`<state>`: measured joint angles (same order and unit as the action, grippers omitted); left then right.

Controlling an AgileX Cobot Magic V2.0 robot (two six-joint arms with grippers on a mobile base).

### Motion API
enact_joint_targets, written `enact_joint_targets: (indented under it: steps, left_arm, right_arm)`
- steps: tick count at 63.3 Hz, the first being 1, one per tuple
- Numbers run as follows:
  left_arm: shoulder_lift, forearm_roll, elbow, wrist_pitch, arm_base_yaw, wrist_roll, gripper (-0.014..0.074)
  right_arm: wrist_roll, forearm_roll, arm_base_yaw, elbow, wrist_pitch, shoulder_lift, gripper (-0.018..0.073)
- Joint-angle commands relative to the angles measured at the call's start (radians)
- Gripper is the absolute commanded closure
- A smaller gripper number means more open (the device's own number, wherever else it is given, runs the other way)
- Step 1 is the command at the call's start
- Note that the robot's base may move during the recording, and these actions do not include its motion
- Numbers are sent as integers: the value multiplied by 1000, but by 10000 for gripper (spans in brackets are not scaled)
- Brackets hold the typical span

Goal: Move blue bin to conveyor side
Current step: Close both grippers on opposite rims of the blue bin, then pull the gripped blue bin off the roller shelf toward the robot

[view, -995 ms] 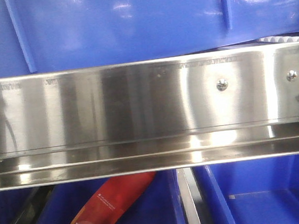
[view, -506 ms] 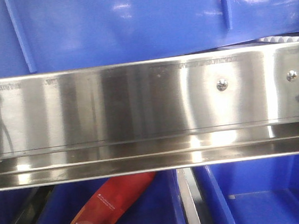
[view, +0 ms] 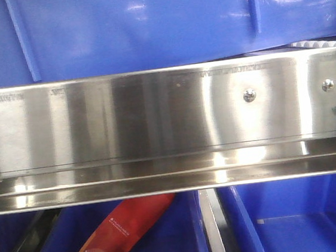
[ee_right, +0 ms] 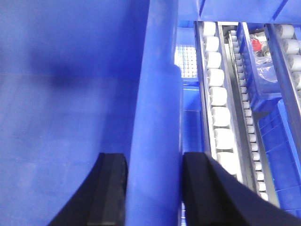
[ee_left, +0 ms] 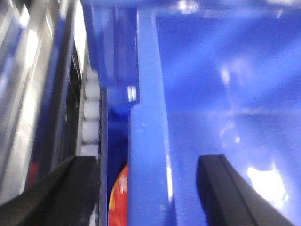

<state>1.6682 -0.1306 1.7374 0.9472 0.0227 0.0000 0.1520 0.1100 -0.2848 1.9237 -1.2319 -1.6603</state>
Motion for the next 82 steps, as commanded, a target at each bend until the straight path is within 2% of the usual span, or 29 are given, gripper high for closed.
enact_joint_targets:
  steps: [1,53,61,74,82]
  left_arm:
    - [4,-25,12,8,1,0,270]
    - [44,-47,12,53,1,0,272]
    - [44,-47,12,58,1,0,349]
    - [44,-49,12,60,1,0,633]
    - [44,-49,12,75,1,0,609]
  right_arm:
    - [-13,26,1,9,11,4,638]
    - [-13,26,1,9,11,4,638]
    - [-13,26,1,9,11,4,638]
    - [-13,26,1,9,11,4,638]
    - [-13,29,1,9,11,4,638]
